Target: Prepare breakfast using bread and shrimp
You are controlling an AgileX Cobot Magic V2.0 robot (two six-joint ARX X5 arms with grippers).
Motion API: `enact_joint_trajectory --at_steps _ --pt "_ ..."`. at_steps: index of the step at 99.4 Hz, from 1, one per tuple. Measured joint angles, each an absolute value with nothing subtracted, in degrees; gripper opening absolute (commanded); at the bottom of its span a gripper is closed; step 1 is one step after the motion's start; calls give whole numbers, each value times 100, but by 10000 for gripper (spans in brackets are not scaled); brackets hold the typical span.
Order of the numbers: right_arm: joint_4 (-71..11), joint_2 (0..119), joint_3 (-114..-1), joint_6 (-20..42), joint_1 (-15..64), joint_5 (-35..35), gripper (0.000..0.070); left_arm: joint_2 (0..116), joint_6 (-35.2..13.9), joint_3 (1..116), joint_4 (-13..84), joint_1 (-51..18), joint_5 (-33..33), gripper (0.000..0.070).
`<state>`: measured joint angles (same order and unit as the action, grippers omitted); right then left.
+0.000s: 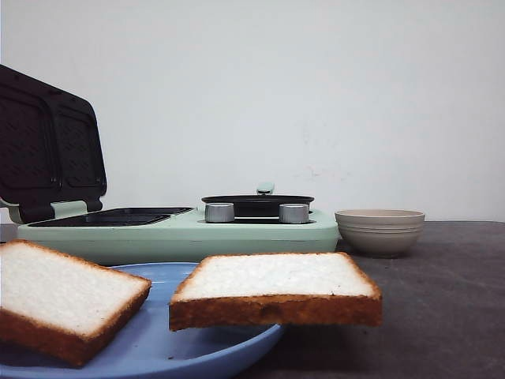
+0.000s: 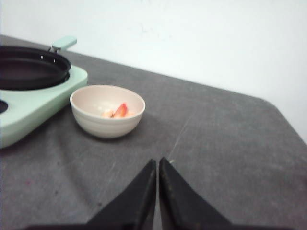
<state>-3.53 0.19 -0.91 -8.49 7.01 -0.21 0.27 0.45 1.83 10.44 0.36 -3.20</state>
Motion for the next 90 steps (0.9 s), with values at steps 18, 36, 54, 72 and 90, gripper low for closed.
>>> enact_joint_trajectory --at_steps 18,36,54,72,90 --pt "-320 19 -91 -849 701 -21 4 27 45 183 1044 36 -320 155" --pt "-320 19 -91 -716 701 -21 4 27 45 183 1044 36 -320 155" --pt "-322 19 -91 -604 701 -21 4 27 45 183 1044 36 -320 155" --pt "-322 19 -91 -550 701 -21 4 27 45 183 1044 36 -320 150" --pt "-322 19 -91 -412 701 -21 4 27 45 183 1044 36 -320 150"
